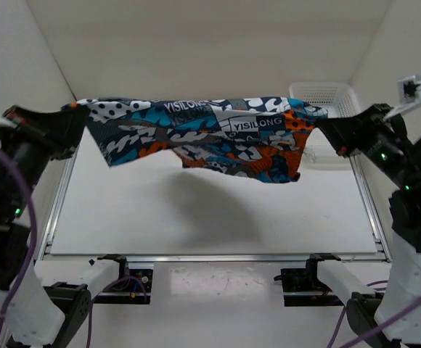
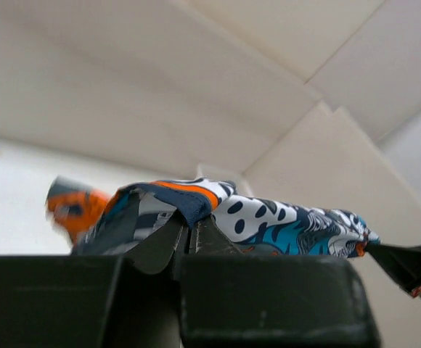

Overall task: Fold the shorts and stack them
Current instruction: Fold the shorts

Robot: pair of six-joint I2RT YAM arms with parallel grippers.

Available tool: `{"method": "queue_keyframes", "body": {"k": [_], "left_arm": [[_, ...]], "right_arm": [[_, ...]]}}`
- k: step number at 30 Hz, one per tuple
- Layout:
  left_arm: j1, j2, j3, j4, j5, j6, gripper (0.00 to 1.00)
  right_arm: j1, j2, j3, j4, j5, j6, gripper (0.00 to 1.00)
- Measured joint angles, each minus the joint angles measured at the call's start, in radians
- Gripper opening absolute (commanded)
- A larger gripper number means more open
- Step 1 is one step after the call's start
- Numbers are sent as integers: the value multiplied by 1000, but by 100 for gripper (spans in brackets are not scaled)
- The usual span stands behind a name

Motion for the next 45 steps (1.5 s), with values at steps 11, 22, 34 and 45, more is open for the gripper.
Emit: {"method": "queue_keyframes", "body": {"k": [11, 22, 34, 45], "left_arm": [[5, -106, 264, -118, -66, -14, 10], [6, 31, -58, -36, -53, -15, 10], [24, 717, -251, 39, -16, 14, 10], [50, 982, 37, 39, -3, 32, 10]], "right_arm": [[18, -139, 172, -107, -96, 4, 0], [19, -113, -109, -136, -25, -24, 0], [31, 383, -546, 164, 97, -34, 0], [48, 852, -269, 278, 91, -27, 0]]}}
